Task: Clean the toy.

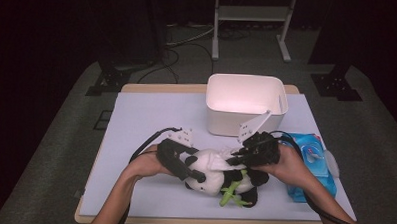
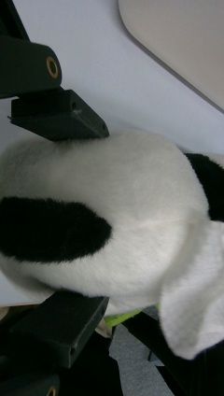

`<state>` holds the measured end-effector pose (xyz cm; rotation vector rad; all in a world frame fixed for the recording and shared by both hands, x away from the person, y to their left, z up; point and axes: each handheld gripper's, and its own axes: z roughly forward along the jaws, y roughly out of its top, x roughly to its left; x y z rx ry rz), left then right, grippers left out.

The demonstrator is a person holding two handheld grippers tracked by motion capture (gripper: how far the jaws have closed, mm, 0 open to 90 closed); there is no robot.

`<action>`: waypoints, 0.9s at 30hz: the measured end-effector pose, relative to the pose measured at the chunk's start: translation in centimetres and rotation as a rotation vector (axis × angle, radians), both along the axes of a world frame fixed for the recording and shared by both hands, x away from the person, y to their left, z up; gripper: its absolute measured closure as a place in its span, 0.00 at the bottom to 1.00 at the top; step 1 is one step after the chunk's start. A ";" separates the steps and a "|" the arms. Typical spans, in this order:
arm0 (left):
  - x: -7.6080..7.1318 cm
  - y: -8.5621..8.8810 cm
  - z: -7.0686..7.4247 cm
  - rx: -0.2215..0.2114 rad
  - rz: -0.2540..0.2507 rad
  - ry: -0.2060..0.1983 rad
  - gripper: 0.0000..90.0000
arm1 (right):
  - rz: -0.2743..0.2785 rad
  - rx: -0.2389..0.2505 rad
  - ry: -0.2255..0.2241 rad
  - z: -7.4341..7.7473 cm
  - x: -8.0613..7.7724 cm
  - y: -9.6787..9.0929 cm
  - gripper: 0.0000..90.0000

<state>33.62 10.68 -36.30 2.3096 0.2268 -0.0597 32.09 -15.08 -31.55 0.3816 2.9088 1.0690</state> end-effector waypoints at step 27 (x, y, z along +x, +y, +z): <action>0.3 0.1 -0.3 -0.009 0.004 0.005 0.25 | -0.108 0.038 0.001 -0.2 -2.1 -6.4 0.94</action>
